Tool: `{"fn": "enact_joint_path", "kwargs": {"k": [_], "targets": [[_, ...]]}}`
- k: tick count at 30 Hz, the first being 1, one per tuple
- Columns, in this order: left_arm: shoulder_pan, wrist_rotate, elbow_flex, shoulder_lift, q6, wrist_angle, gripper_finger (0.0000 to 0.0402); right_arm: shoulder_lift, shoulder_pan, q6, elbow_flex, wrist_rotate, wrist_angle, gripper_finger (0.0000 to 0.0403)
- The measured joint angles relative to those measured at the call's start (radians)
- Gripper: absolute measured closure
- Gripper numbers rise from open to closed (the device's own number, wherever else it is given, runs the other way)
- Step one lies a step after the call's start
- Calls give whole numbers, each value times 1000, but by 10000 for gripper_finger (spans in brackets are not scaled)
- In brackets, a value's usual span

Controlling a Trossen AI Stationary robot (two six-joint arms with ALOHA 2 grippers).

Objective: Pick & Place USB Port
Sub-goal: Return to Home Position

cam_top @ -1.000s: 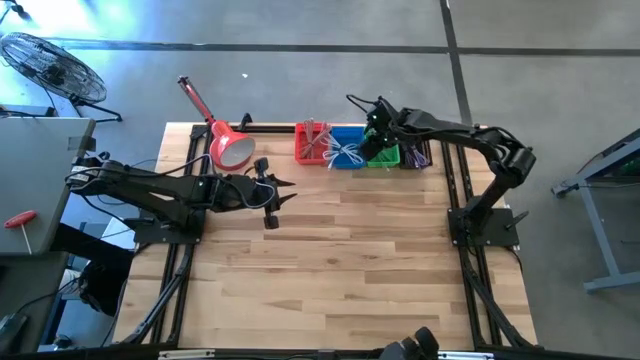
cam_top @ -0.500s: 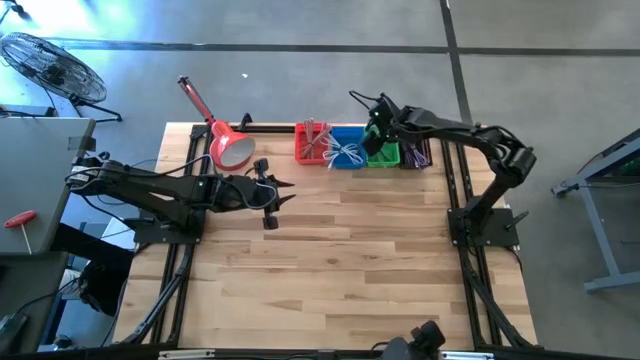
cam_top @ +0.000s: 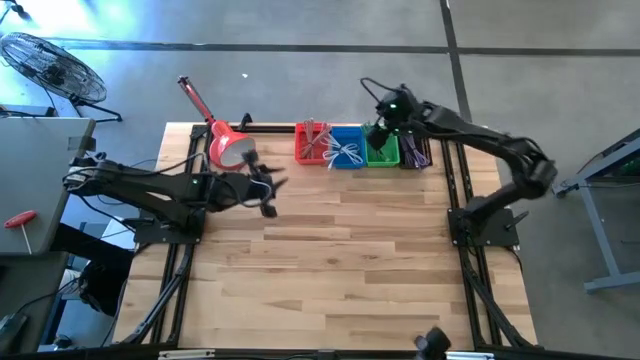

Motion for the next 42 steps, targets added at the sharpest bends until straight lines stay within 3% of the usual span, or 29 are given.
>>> {"fn": "enact_joint_path", "kwargs": {"k": [6, 11, 15, 18, 27, 33, 42], "targets": [[-48, -221, 101, -116, 117, -67, 282, -260, 76, -11, 0, -149, -40, 140], [-80, -256, 154, -233, 120, -233, 289, -440, 132, -13, 1, -246, -168, 141], [-77, -257, 163, -331, 90, -424, 337, -545, 167, -24, 1, -230, -301, 166], [-77, -156, 163, -403, 79, -555, 388, -602, 192, -21, 1, -233, -383, 201], [-77, -4, 159, -600, -111, -616, 400, -726, 242, 47, -16, -244, -599, 390], [-77, 52, 59, -733, -224, -556, 401, -920, 276, 79, -221, -275, -499, 389], [-77, 235, -257, -914, -240, -164, 401, -1289, 282, 160, -641, -489, -71, 401]]}}
